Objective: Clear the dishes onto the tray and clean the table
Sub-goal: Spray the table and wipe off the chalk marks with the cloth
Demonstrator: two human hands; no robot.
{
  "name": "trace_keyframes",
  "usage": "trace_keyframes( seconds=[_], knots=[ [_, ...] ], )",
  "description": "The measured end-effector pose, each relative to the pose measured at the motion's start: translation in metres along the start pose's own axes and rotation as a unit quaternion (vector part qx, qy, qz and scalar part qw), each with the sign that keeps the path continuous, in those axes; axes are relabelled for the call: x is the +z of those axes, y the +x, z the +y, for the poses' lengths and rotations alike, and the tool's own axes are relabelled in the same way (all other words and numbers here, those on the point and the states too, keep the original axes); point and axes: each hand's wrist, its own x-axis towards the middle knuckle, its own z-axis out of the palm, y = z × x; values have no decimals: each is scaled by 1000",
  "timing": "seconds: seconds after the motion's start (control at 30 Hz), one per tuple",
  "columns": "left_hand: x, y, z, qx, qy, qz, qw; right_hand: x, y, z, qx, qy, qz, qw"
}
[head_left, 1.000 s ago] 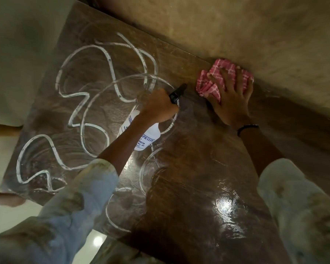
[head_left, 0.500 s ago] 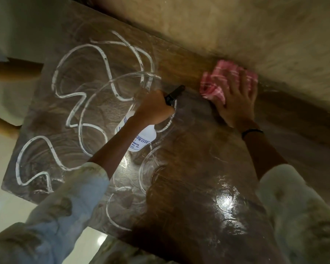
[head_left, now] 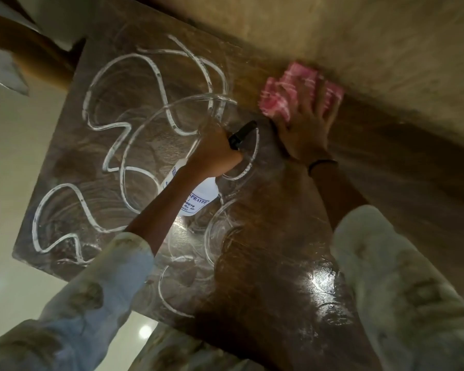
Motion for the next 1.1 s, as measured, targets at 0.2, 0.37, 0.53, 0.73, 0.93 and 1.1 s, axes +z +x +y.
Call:
trace_keyframes(
  seconds=[0.2, 0.37, 0.53, 0.73, 0.93, 1.1],
  knots=[
    [-4, -28, -24, 23, 26, 30, 999, 23, -35, -61, -180, -2, 5, 984],
    [2, -45, -41, 12, 50, 11, 999, 25, -84, 7, -156, -23, 6, 987],
    [13, -62, -57, 12, 43, -14, 999, 21, -48, -19, 47, 14, 20, 999],
    [25, -91, -79, 4, 45, -32, 998, 34, -78, -73, -161, -18, 0, 987],
    [39, -108, -100, -23, 47, -52, 997, 36, -121, -9, -118, -16, 11, 993],
    [45, -113, -110, -46, 26, -13, 999, 33, -121, -5, -58, -16, 11, 998]
  ],
)
